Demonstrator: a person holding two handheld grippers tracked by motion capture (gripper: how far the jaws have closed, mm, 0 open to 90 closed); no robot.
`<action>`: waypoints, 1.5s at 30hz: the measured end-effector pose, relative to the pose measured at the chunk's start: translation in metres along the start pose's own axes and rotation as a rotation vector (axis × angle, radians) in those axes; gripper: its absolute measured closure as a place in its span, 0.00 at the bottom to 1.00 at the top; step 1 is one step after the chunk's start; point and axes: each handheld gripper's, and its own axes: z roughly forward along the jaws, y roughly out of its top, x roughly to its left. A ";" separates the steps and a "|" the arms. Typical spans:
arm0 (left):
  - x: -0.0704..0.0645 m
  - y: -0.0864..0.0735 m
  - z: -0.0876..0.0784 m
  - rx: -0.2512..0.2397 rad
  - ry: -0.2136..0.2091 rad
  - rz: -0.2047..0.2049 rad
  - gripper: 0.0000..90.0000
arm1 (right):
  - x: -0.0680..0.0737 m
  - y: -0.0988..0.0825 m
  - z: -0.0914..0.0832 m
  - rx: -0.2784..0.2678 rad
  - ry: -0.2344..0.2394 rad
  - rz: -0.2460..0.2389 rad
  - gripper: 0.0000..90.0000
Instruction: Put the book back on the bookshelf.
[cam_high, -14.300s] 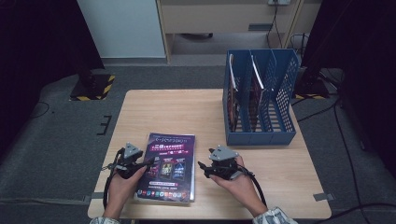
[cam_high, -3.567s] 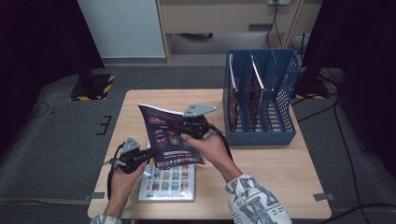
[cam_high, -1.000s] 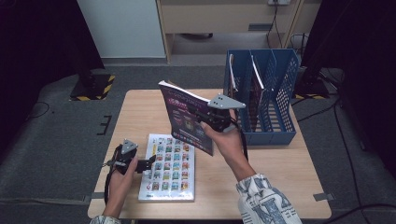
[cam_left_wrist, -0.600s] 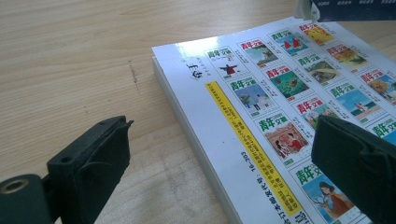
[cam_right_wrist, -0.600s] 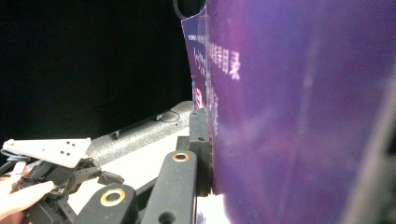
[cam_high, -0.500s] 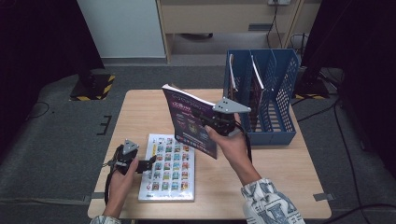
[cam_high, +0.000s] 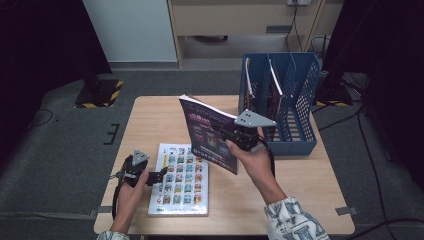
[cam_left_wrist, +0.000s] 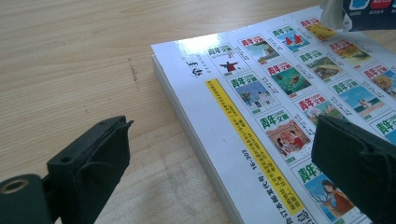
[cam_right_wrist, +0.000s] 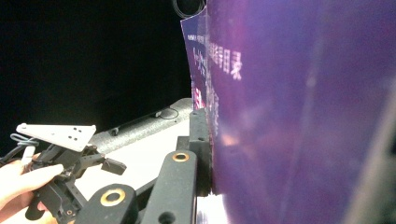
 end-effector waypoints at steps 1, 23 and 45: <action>0.000 0.000 0.000 0.000 0.000 0.001 0.04 | 0.000 0.000 -0.001 0.001 0.000 0.001 0.92; 0.000 0.000 0.000 0.001 0.011 0.008 0.04 | -0.019 -0.011 -0.050 -0.004 -0.026 0.009 0.92; 0.001 -0.002 -0.002 0.006 0.019 0.001 0.04 | -0.035 -0.033 -0.101 -0.014 -0.081 0.046 0.92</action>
